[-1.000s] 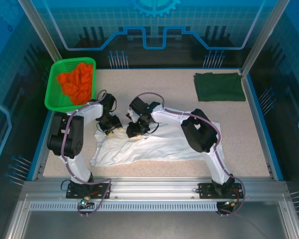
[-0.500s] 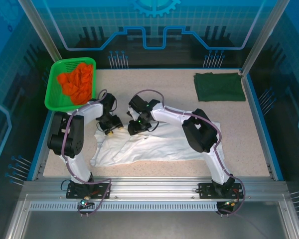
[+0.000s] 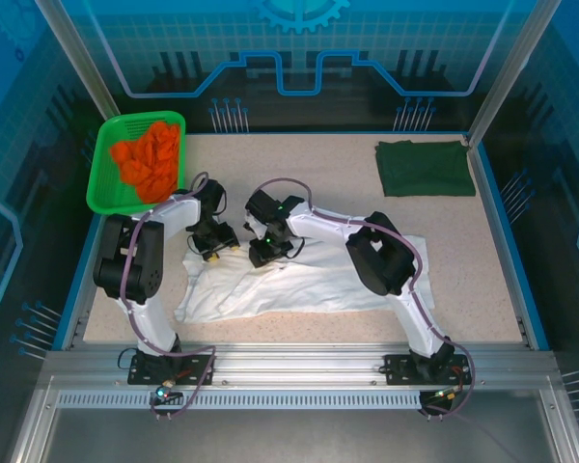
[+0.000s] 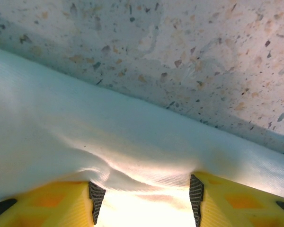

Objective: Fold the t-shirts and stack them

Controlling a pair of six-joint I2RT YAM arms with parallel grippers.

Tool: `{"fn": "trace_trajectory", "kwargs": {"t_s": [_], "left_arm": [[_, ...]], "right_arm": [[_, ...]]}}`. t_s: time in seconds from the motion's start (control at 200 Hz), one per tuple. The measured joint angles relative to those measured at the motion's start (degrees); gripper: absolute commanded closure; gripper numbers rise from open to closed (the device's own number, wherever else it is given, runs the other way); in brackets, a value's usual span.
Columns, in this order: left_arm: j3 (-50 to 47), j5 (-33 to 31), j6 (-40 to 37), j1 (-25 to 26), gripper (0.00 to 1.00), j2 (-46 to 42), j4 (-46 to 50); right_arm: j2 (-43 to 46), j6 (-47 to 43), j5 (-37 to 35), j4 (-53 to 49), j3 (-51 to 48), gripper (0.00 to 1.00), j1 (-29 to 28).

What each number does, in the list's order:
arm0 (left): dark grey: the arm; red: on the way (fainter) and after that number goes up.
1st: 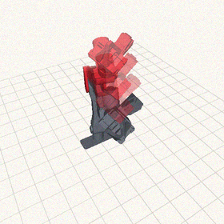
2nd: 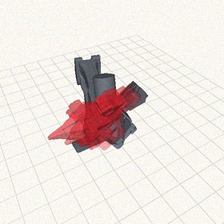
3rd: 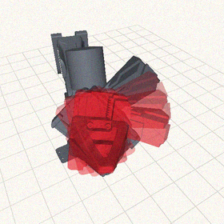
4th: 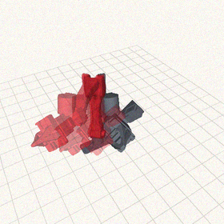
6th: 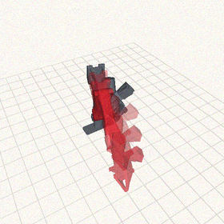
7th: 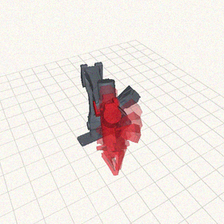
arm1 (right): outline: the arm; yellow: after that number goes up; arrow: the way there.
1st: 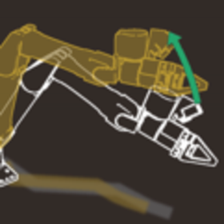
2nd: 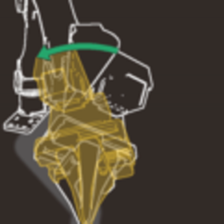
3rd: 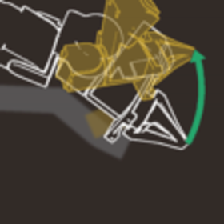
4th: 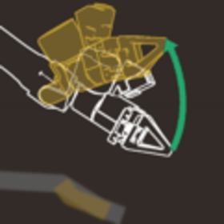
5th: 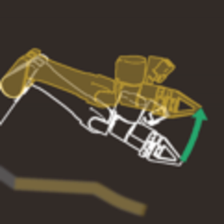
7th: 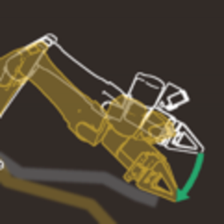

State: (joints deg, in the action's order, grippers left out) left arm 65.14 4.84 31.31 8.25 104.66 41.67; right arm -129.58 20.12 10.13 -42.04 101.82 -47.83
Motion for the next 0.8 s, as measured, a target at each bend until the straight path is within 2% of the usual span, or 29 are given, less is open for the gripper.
{"fn": "trace_trajectory", "kwargs": {"t_s": [0.17, 0.515, 0.8], "left_arm": [[0.02, 0.00, -0.24, 0.00, 0.45, 0.02, 0.02], [0.02, 0.00, -0.42, 0.00, 0.44, 0.02, 0.04], [0.09, 0.00, -0.42, 0.07, 0.43, 0.07, 0.07]], "right_arm": [[-0.04, -0.57, -0.79, -0.26, 0.20, 0.77, -0.24], [-0.09, -3.50, -1.95, -1.57, 1.09, 0.86, -0.57], [3.30, -5.70, -2.43, 0.13, -3.61, 0.88, -0.83]]}}
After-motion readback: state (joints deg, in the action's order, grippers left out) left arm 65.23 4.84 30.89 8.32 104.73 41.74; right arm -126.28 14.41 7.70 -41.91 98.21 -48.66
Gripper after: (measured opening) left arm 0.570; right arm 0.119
